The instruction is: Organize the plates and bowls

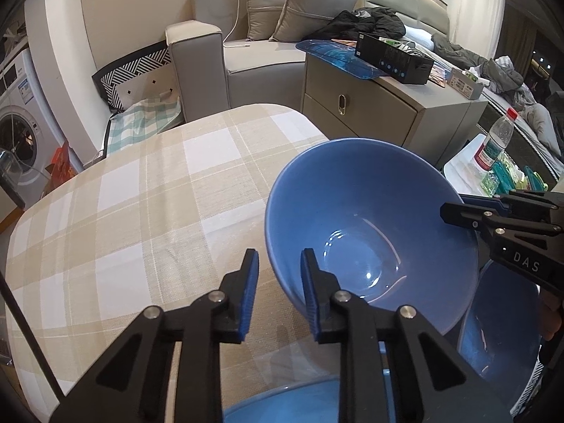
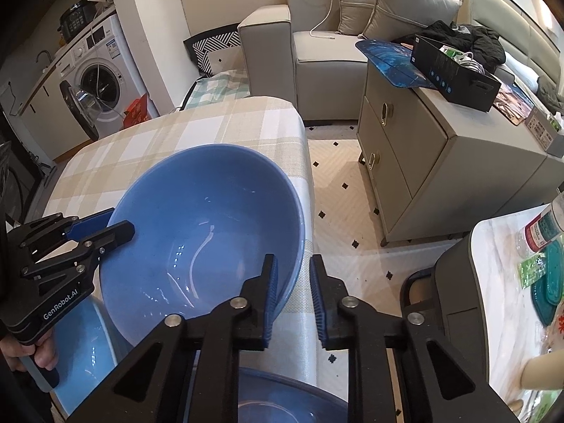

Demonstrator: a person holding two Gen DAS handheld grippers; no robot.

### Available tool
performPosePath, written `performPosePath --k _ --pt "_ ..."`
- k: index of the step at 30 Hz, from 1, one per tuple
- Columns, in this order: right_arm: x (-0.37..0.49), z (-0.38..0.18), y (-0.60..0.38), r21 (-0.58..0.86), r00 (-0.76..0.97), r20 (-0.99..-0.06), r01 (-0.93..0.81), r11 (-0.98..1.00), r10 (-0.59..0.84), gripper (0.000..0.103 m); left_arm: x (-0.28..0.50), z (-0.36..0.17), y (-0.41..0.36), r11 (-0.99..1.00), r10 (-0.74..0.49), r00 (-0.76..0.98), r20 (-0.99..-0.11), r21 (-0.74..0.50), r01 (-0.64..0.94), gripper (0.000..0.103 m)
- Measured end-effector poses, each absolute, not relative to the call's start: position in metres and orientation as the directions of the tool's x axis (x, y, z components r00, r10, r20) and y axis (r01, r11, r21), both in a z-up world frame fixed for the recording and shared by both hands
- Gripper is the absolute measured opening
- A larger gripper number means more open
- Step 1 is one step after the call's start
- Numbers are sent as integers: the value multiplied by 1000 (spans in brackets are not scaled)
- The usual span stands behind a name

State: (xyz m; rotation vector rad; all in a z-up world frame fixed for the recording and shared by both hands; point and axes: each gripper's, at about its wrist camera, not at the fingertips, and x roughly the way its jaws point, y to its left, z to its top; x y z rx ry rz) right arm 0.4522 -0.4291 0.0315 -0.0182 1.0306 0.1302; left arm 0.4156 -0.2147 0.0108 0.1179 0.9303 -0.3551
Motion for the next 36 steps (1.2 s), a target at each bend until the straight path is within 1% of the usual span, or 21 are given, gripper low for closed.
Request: performPosePath --k 16,29,36 --pt "450 35 -425 31 513 -854 -116 993 87 13 413 18 -214 936 -247 558 -792 -47 348 16" --pt "448 45 -430 40 527 -846 -99 994 86 12 409 31 -214 936 -259 576 -775 -54 348 16" --pt "444 58 -429 35 548 -833 -96 995 83 12 403 47 -212 934 -270 602 -752 -53 352 16"
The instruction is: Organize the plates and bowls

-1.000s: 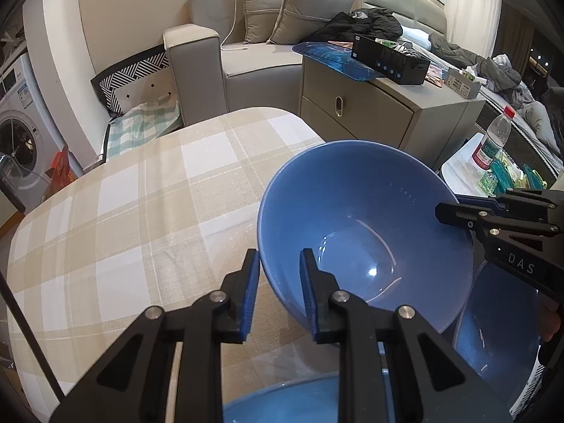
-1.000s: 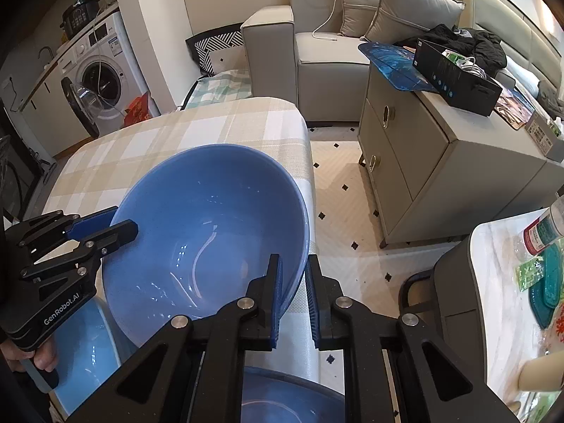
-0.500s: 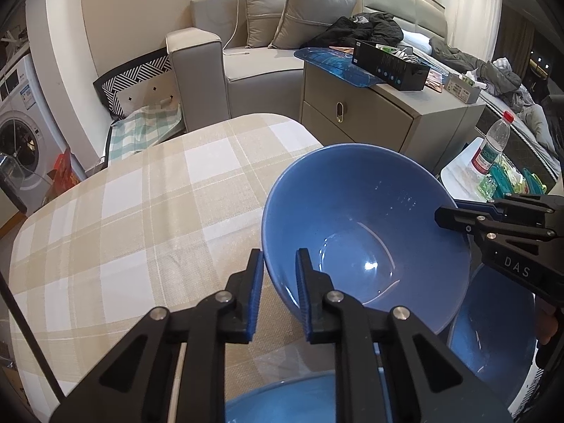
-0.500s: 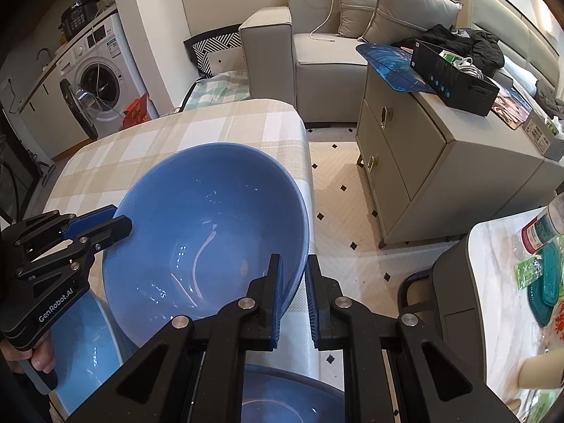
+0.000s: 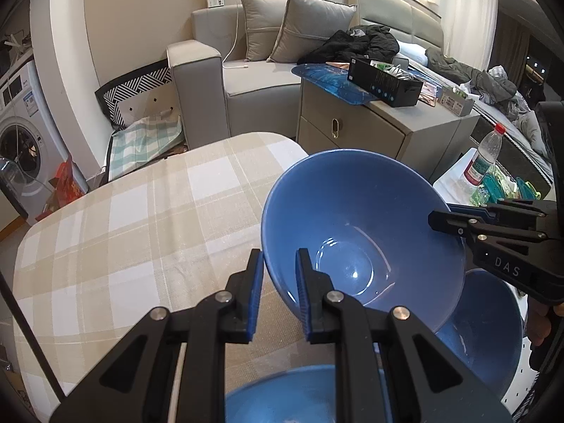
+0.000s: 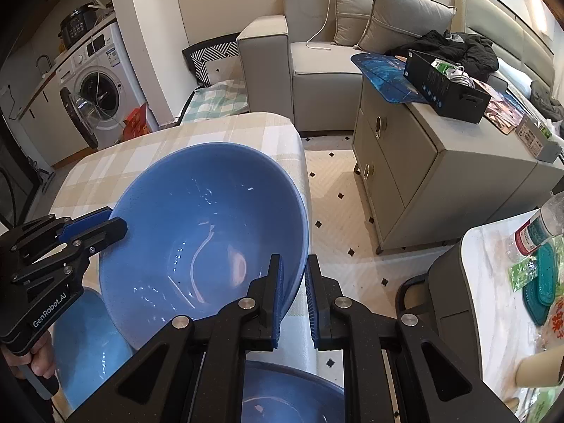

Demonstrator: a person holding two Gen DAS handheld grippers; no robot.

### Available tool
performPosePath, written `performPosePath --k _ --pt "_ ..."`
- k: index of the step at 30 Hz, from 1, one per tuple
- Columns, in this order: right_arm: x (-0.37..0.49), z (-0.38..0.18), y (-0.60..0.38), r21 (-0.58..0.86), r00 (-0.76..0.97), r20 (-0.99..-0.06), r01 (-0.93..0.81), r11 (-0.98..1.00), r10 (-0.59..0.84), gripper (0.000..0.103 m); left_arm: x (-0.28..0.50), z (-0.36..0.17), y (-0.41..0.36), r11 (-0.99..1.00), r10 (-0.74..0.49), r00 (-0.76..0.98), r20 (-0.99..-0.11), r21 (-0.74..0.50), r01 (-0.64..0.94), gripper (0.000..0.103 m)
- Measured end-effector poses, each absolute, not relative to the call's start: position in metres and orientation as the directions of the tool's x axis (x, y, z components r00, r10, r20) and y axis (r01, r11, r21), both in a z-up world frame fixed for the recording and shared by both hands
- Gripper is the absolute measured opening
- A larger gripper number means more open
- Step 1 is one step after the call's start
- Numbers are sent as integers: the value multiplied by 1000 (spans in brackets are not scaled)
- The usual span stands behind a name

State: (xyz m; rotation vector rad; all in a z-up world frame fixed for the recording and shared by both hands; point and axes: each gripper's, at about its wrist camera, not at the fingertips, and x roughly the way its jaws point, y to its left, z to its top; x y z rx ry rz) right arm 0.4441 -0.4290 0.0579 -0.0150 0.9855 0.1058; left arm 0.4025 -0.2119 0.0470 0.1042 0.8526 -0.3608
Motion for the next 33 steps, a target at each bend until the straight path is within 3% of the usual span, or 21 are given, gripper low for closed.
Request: performPosePath --k 33 --pt "381 122 -383 2 616 -782 -147 989 94 13 336 106 -167 941 -283 686 -670 -57 332 16"
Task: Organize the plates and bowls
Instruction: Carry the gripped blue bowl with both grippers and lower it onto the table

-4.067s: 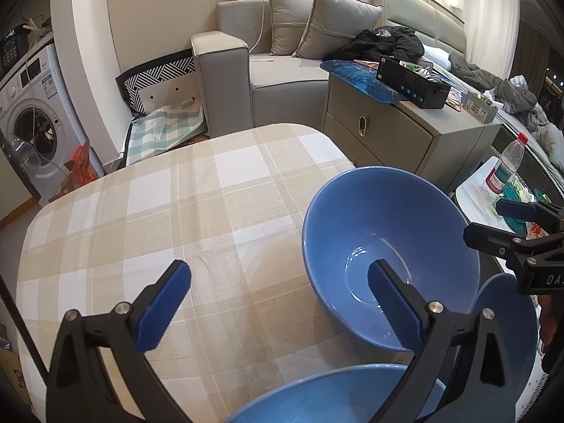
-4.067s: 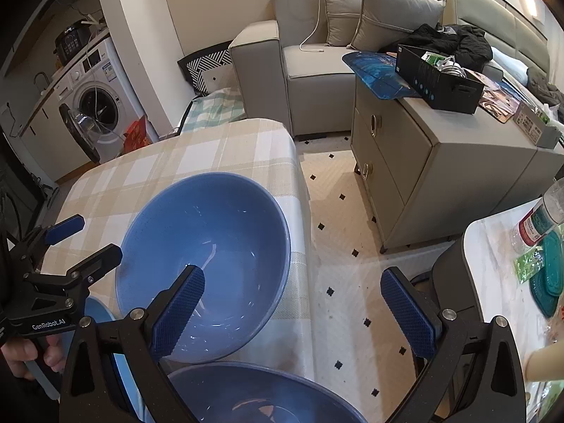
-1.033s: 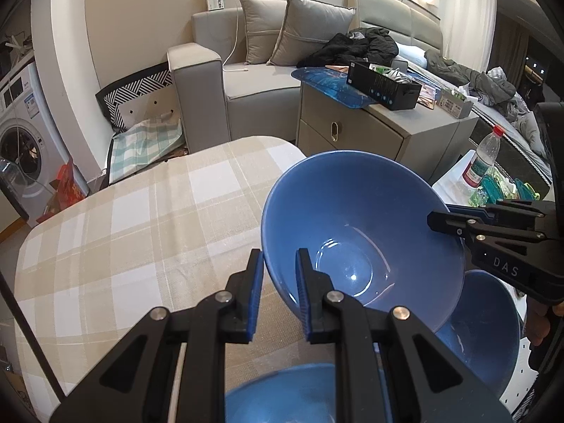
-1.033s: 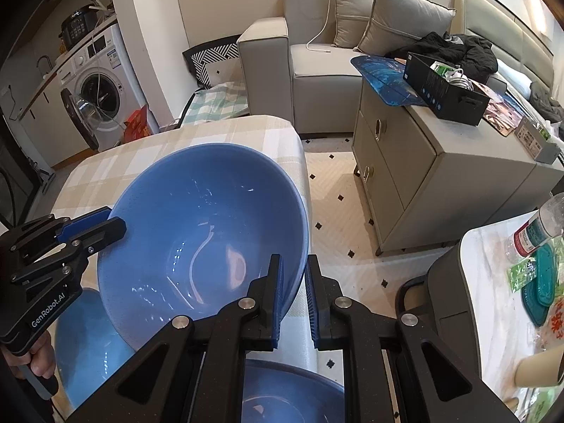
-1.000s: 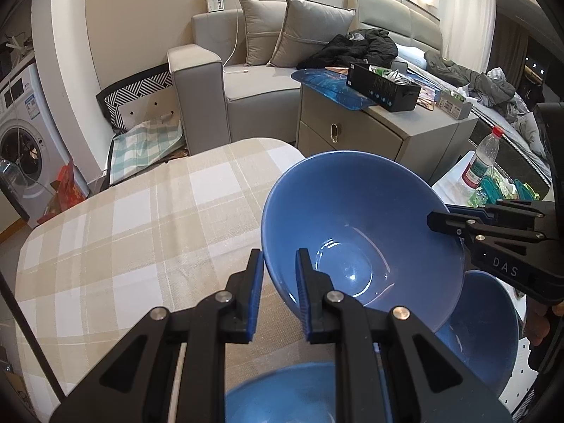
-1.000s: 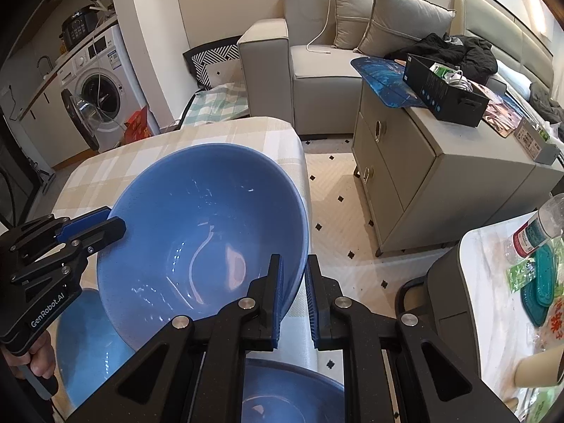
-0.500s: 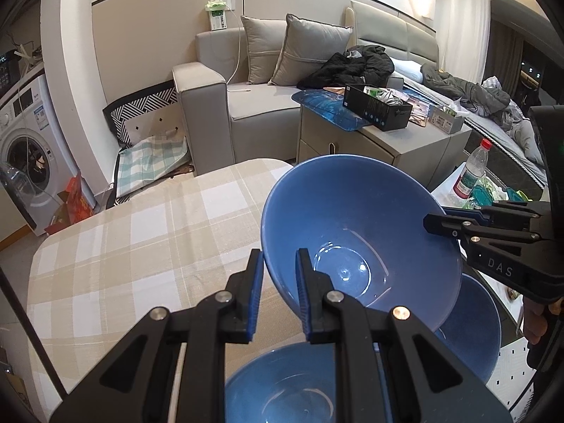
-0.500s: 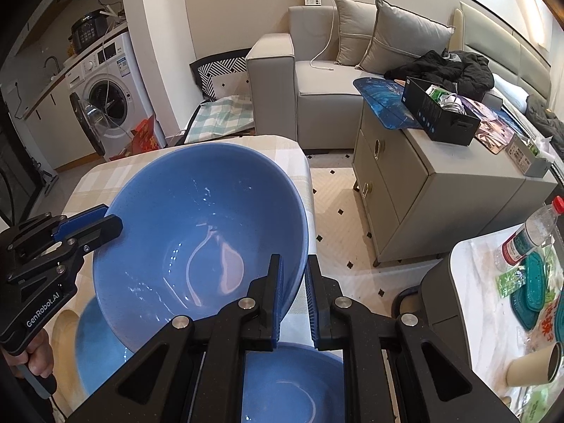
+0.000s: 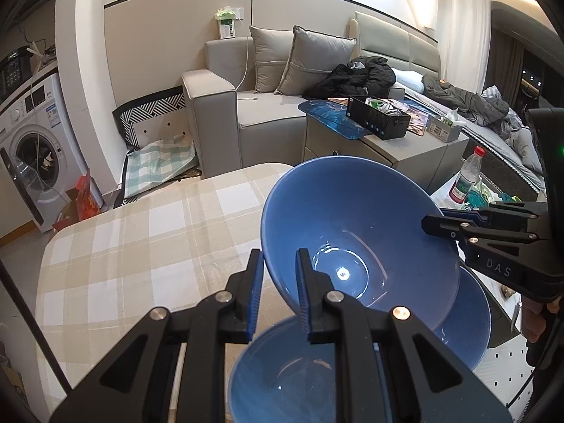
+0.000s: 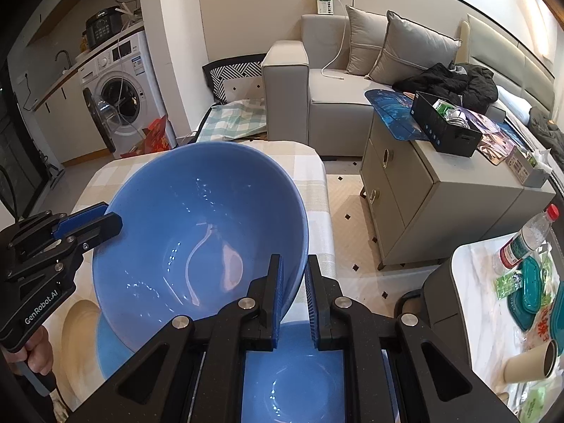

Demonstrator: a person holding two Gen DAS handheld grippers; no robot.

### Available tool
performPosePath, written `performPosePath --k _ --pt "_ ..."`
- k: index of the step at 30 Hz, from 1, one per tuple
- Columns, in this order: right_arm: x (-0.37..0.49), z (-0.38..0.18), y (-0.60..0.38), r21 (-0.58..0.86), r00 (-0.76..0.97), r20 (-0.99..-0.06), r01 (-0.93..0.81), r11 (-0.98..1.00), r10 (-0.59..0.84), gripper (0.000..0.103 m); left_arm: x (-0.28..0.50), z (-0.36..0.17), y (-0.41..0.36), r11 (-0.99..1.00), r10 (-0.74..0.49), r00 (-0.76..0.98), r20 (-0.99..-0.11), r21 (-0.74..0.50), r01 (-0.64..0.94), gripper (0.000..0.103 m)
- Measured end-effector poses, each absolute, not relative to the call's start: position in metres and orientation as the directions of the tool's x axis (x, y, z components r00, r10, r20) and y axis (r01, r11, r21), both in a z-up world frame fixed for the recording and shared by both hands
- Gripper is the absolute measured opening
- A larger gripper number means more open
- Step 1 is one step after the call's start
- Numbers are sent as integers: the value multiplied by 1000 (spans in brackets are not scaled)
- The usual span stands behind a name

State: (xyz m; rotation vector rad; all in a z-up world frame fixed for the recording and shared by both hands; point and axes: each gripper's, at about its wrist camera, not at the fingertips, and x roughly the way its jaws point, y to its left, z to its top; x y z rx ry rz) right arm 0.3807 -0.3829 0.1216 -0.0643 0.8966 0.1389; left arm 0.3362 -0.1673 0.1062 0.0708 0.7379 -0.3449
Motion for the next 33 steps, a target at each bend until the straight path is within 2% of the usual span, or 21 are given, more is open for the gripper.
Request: performPosePath --k 33 --pt "322 117 -334 7 610 -782 -198 980 129 13 277 101 -119 951 -279 697 -661 -89 296 16"
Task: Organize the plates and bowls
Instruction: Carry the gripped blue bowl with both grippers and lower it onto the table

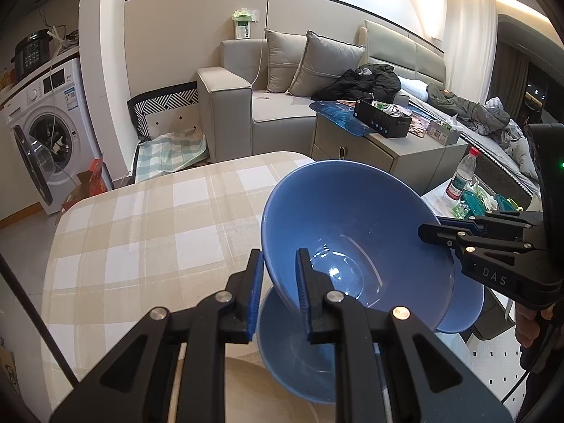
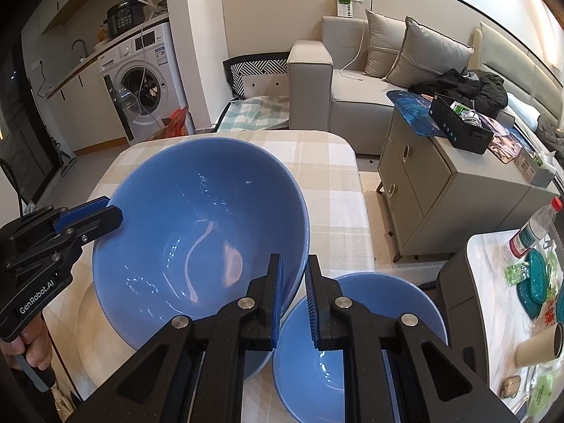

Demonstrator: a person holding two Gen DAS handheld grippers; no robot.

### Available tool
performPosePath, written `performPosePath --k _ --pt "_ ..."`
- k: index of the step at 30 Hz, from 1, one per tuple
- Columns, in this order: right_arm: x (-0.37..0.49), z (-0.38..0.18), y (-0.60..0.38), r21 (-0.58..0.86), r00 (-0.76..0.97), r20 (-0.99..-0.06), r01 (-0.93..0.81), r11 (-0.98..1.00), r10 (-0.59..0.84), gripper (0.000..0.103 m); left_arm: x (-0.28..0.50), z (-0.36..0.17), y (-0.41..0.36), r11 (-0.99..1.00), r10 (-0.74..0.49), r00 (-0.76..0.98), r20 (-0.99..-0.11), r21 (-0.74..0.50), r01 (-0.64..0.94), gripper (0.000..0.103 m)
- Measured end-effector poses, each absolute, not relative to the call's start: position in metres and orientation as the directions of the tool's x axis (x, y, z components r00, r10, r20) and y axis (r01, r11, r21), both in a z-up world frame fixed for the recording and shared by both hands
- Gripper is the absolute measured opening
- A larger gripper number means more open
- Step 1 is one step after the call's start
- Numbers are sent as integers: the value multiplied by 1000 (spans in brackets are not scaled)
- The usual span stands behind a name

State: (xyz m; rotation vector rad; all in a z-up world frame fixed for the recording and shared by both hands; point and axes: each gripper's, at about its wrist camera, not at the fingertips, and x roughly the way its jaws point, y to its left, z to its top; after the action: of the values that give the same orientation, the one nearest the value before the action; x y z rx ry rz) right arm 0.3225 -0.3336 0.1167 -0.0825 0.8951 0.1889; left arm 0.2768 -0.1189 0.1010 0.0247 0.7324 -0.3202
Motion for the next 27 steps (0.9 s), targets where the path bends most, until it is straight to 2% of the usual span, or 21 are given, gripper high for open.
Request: performPosePath --k 27 --pt "316 93 -325 13 583 -800 -219 976 141 13 261 80 -105 954 -271 683 -679 -96 283 16"
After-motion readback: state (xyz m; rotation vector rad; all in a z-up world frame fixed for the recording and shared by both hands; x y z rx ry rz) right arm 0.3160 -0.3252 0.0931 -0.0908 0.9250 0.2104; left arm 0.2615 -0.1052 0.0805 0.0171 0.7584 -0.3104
